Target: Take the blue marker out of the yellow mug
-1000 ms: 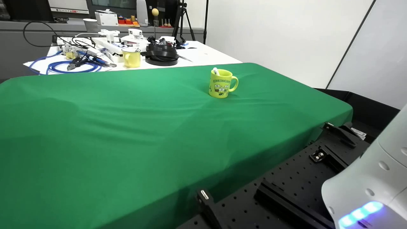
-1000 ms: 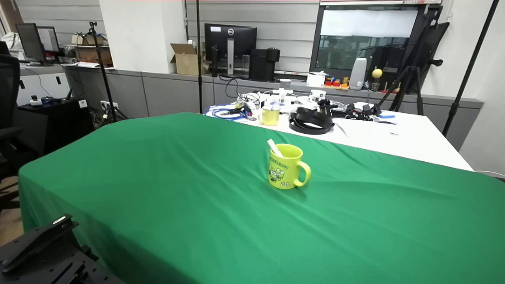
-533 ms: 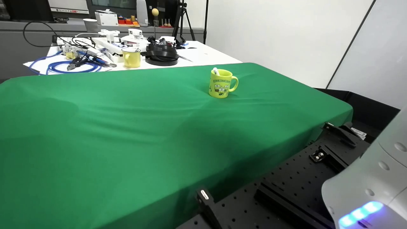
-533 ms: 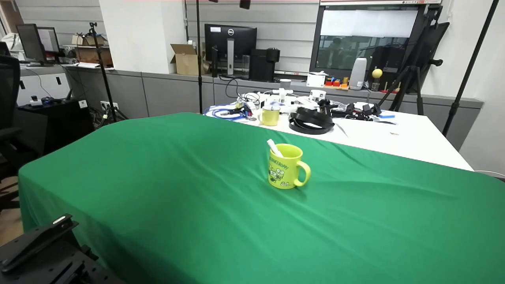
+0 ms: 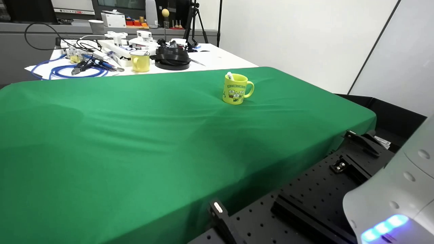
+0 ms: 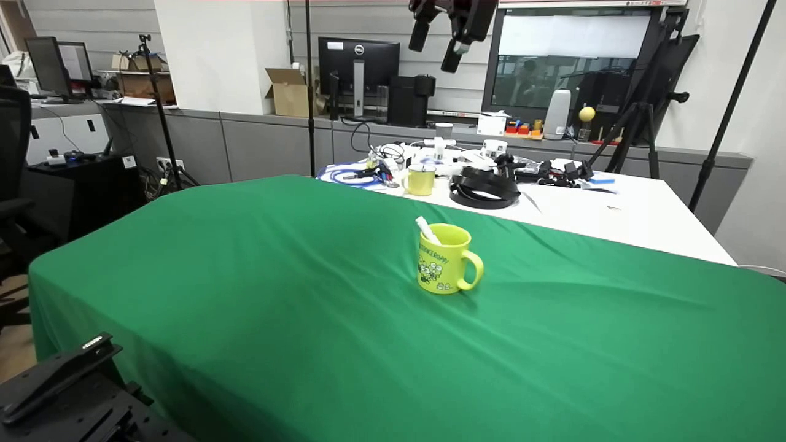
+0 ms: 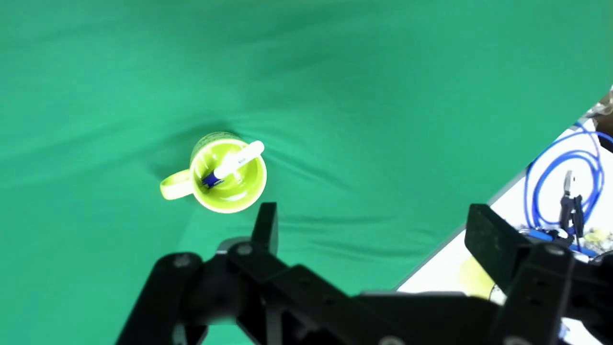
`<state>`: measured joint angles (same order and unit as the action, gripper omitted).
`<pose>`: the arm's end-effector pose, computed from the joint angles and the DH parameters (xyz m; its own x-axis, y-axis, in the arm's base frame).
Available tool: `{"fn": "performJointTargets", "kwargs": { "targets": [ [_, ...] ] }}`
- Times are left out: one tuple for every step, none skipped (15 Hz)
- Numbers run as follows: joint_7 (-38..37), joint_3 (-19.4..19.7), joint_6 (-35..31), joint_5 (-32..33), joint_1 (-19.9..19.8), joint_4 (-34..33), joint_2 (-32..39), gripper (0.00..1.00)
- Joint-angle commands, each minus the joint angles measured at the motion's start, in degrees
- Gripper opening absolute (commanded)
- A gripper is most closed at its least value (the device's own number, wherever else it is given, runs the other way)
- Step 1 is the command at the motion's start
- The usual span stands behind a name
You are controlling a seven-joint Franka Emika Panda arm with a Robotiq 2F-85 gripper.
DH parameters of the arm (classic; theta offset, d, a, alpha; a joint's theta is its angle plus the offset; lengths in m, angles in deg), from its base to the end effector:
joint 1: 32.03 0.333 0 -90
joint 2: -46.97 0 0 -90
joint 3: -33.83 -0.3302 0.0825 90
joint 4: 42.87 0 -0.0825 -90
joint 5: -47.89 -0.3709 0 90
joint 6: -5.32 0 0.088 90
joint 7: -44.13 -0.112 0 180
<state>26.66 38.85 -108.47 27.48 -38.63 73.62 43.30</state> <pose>0.5204 -0.0840 0.4934 0.8017 -0.5883 -0.1052 -0.5886 -0.7469 -0.3093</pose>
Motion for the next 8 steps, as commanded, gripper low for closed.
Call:
{"fn": "performJointTargets", "kwargs": {
  "targets": [
    [-5.1,1.3,-2.6,-4.8,-0.7,1.6,3.0,1.0],
    [-5.5,1.9,-3.0,-6.3,-1.0,2.4,3.6,1.0],
    [-5.7,2.4,-3.3,-7.8,-1.4,3.5,4.2,1.0],
    [-5.8,3.0,-3.7,-9.3,-1.8,4.6,4.7,1.0],
    [-5.5,3.6,-4.0,-10.9,-2.4,6.0,5.2,1.0],
    [-5.6,4.1,-4.4,-12.4,-2.9,7.2,5.7,1.0],
    [-5.5,4.7,-4.7,-14.1,-3.4,8.6,6.3,1.0],
    [-5.5,5.2,-4.8,-15.8,-3.9,9.9,6.8,1.0]
  ]
}}
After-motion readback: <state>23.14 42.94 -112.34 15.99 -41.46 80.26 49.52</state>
